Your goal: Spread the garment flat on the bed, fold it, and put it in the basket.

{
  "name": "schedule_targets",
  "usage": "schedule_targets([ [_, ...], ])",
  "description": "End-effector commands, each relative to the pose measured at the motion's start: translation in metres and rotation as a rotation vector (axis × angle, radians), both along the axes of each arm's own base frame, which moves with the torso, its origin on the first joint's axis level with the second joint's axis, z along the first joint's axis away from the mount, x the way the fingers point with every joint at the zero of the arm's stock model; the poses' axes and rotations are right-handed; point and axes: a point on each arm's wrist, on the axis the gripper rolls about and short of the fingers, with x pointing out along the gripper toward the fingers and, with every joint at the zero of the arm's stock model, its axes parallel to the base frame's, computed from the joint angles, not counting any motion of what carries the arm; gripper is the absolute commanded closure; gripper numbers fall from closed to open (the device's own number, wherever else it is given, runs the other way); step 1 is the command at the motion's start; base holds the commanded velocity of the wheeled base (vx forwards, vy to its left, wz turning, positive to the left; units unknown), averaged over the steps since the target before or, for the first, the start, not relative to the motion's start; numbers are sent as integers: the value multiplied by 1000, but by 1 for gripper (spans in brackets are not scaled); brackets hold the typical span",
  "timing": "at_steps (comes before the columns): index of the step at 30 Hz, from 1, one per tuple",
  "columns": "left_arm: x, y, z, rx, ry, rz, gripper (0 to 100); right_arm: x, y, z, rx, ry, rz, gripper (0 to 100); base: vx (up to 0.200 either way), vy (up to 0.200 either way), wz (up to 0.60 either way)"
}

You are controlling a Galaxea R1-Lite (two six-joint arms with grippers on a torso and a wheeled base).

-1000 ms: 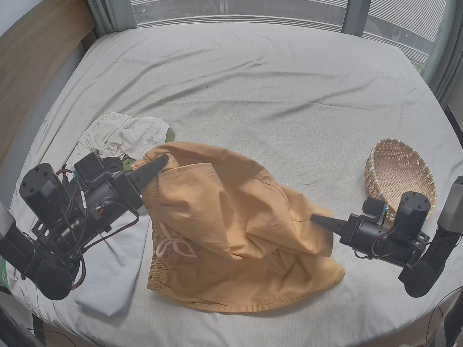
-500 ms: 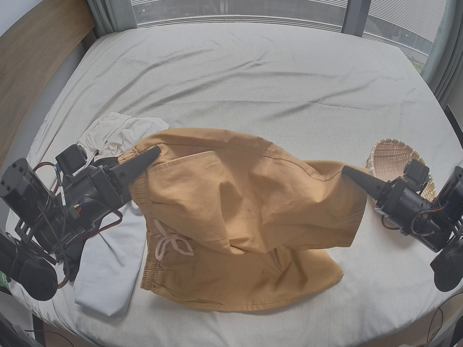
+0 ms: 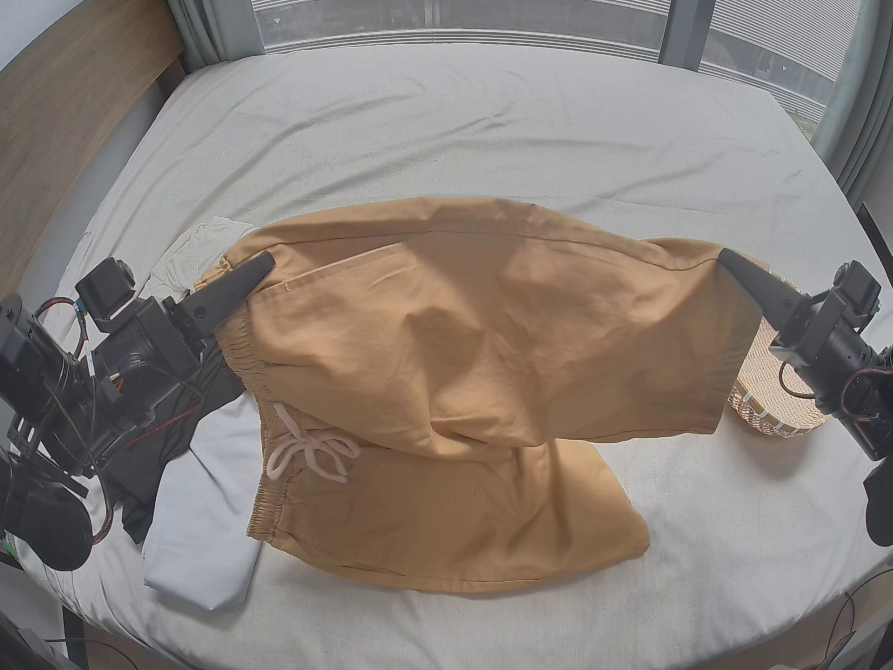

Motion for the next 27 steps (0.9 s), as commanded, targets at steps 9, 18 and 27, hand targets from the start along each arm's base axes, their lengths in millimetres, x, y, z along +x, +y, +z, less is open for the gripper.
schedule_targets([
  [9,5,13,-3,4,14,54,100,3,-10,1,1,-8,-46,100,0,0,0],
  [18,7,14,-4,5,17,62,100,5,-12,0,-1,-1,-61,100,0,0,0],
  [27,15,13,-10,12,35,66,100,19,-15,-15,-20,53,-85,100,0,0,0],
])
